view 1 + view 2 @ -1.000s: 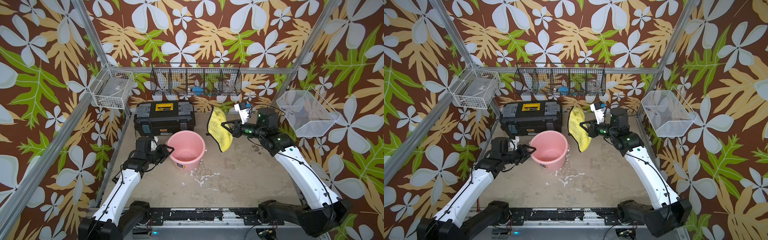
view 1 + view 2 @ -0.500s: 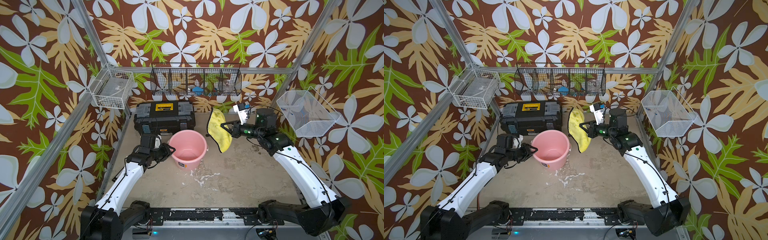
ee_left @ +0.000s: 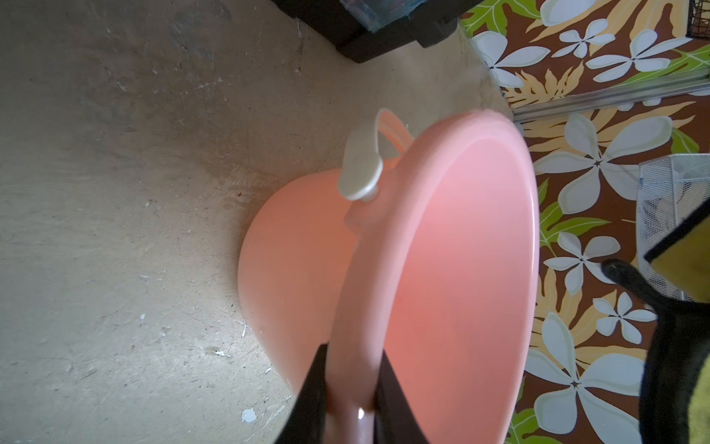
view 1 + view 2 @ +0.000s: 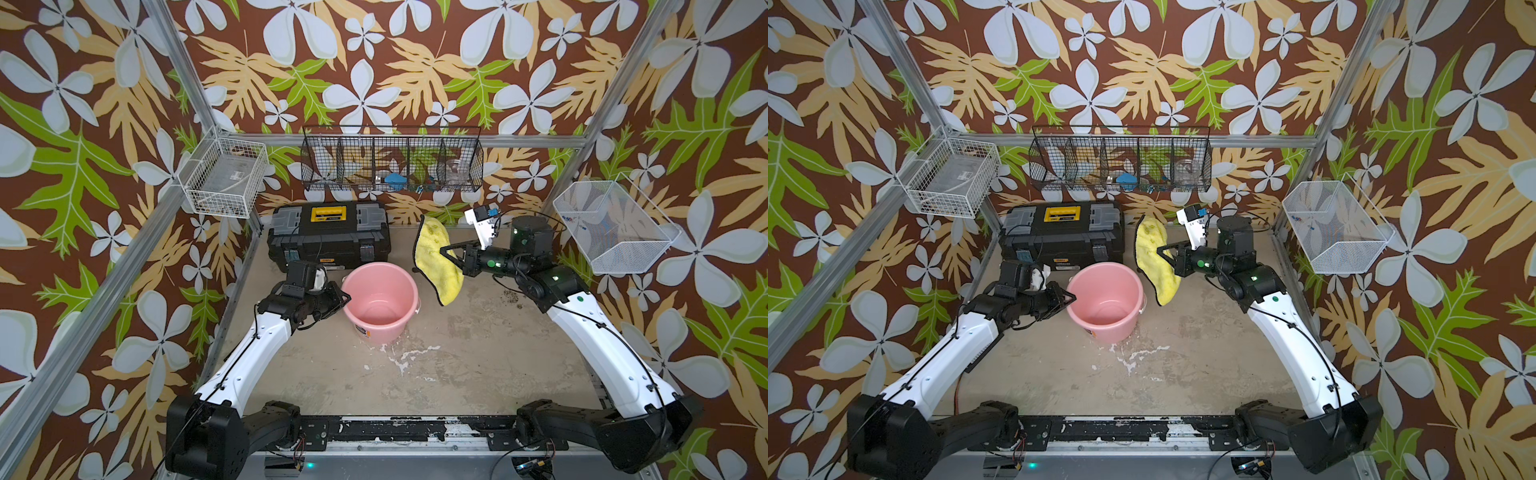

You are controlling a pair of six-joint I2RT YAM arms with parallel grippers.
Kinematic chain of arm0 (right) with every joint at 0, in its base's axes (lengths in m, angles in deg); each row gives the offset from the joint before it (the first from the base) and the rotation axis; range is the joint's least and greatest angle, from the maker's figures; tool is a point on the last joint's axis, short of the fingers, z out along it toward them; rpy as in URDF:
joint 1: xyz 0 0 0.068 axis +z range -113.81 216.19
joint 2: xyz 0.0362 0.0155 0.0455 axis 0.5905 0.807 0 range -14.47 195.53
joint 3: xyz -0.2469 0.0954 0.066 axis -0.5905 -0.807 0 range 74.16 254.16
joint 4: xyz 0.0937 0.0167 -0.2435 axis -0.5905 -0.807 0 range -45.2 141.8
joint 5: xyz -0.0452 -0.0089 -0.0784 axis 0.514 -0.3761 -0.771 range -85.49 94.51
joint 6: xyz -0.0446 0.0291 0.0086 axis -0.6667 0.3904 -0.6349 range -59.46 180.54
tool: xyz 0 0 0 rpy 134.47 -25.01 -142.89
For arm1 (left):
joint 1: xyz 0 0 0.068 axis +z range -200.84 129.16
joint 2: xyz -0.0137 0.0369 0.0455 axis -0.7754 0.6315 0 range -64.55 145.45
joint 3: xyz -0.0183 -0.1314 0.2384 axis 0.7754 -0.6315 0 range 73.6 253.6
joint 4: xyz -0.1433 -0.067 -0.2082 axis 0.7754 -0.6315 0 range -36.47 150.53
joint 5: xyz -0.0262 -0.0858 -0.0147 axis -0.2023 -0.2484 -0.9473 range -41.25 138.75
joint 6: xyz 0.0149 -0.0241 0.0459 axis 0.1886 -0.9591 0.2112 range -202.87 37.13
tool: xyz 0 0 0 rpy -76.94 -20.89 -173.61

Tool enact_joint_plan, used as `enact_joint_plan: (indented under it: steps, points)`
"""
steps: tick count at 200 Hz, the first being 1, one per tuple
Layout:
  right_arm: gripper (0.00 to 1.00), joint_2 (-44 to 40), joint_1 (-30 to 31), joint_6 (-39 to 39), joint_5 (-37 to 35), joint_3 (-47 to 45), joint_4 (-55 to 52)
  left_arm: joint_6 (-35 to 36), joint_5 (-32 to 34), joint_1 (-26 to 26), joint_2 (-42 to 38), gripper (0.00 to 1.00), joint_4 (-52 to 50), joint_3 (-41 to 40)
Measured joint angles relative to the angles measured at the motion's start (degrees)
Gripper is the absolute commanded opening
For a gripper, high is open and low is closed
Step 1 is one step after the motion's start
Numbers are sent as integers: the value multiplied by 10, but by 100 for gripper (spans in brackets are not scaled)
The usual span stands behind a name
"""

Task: Wipe the inside of the bucket with a cloth
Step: Pick up the bucket from the center of the board.

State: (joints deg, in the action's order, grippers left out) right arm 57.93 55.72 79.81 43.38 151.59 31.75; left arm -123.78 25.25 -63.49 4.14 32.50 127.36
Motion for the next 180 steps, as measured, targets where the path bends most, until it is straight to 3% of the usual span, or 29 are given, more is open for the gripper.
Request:
enact_joint_plan:
  steps: [55,113,180]
  points:
    - [0,12,95,-32,-45,59,-25,22,58,-56,1,0,-11,45]
    - [0,57,172,-77,-158,24,-26,22,117,-77,-86,0,73,-60]
    - [0,154,291,-128,-330,30,-18,26,141,-86,-139,0,136,-107]
